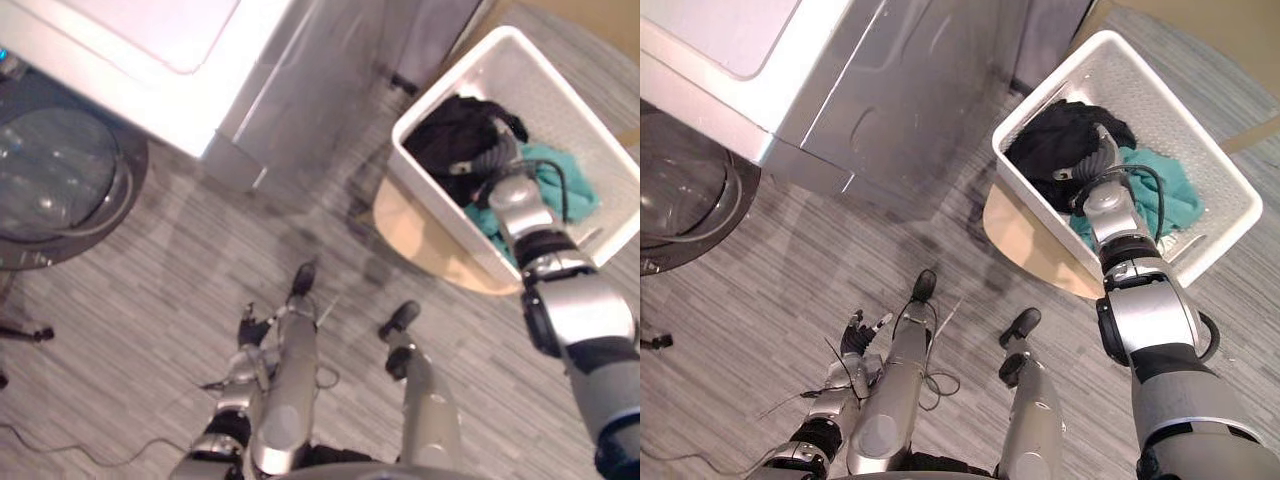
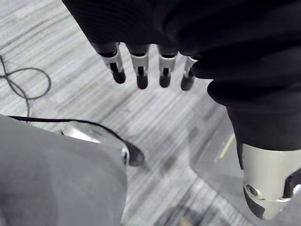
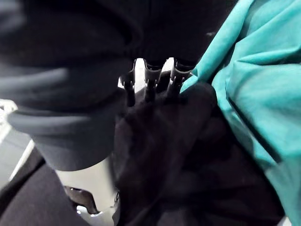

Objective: Pick up the laundry basket with both hands and put the clothes into the washing machine.

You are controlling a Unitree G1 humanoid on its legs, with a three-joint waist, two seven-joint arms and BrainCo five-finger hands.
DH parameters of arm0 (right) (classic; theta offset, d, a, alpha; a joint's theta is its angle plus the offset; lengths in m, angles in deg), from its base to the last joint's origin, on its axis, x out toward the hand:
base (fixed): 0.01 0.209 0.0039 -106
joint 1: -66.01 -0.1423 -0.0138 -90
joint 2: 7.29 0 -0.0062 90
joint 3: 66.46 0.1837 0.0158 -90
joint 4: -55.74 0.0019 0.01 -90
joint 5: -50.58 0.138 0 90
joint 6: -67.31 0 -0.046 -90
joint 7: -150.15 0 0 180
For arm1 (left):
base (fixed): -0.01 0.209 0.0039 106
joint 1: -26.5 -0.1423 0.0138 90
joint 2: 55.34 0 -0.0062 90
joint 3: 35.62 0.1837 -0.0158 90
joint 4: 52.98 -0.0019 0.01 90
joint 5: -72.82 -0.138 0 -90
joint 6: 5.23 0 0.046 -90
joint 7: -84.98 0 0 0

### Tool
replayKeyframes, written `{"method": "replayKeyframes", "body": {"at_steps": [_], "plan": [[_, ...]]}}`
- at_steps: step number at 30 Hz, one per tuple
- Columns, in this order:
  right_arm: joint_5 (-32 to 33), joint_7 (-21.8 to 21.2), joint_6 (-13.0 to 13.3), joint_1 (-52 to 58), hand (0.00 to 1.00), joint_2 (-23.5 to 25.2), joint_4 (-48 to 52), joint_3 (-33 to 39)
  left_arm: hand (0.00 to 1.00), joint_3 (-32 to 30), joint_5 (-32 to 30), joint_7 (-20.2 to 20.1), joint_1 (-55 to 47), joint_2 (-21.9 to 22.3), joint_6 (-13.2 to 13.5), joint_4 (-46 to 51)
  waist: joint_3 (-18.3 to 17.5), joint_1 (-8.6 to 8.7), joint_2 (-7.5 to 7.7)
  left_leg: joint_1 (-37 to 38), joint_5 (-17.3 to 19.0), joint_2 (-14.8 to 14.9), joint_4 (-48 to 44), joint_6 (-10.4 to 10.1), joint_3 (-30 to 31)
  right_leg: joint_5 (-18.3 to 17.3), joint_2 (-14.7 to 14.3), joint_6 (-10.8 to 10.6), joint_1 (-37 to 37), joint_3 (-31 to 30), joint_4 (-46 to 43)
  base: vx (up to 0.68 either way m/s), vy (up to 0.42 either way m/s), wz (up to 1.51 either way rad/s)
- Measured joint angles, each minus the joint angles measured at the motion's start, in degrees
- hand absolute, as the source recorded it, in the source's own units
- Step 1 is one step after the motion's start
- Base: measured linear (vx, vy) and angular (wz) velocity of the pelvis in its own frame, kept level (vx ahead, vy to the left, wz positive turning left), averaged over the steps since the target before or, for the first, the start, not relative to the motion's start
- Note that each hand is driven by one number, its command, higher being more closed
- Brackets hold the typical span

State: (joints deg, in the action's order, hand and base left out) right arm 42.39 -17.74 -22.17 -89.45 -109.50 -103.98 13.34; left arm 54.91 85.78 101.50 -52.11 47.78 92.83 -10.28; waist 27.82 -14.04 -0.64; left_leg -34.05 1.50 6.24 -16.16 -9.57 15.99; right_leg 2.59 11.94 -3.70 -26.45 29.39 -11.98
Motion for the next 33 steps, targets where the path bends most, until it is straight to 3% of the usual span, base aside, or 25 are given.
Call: {"method": "replayKeyframes", "body": {"at_steps": [5,14,15,24,28,33], "plan": [[-3.9,0.3,-1.0,-1.2,0.0,-3.2,-1.7,-3.5,0.0,-0.1,1.1,0.0,0.5,0.2,0.0,1.2,-0.1,-2.35,-0.25,-3.9,-0.4,-0.2,0.0,0.1,1.3,1.7,-0.8,-0.1,-2.0,1.3,2.9,-0.02,-0.006,0.05],[-6.0,3.2,-1.4,-4.4,0.0,-11.0,2.4,-13.3,0.0,-2.8,3.4,0.0,1.1,4.1,0.1,10.2,-0.1,-4.24,-0.26,-11.6,-1.9,-0.5,0.2,-0.3,4.6,2.0,-0.9,0.0,-7.2,5.5,2.7,-0.03,-0.011,0.12],[-6.2,3.2,-1.6,-4.3,1.0,-11.1,3.0,-14.0,0.0,-3.3,3.5,0.0,1.1,4.5,0.1,10.8,-0.1,-4.22,-0.26,-11.7,-1.9,-0.5,0.1,-0.3,4.7,1.8,-0.9,0.1,-7.3,5.7,2.5,-0.01,-0.006,0.05],[-16.1,5.1,-4.5,-5.0,1.0,-11.0,8.1,-20.2,0.0,-6.2,5.0,0.2,0.9,6.6,0.6,13.0,-0.6,-4.15,0.5,-14.7,-1.7,0.2,-2.9,-0.5,5.5,-0.9,-0.6,1.3,-10.0,7.1,-2.8,-0.01,-0.004,0.02],[-16.1,4.8,-4.5,-2.7,1.0,-8.4,9.0,-20.0,0.0,-7.9,5.5,0.3,0.2,6.8,0.6,13.0,-1.4,-4.05,1.7,-14.5,-1.3,0.8,-4.3,-0.5,4.9,-2.4,-0.4,1.6,-10.0,6.7,-5.3,0.0,0.0,0.0],[-14.3,2.2,-4.2,1.3,1.0,-5.3,10.7,-17.4,0.0,-8.6,5.5,0.6,-1.0,7.1,0.6,13.0,-1.5,-3.54,1.82,-11.5,-1.3,1.1,-4.8,-0.4,2.7,-3.1,0.3,1.7,-8.4,5.3,-7.3,-0.01,0.005,-0.04]]}}
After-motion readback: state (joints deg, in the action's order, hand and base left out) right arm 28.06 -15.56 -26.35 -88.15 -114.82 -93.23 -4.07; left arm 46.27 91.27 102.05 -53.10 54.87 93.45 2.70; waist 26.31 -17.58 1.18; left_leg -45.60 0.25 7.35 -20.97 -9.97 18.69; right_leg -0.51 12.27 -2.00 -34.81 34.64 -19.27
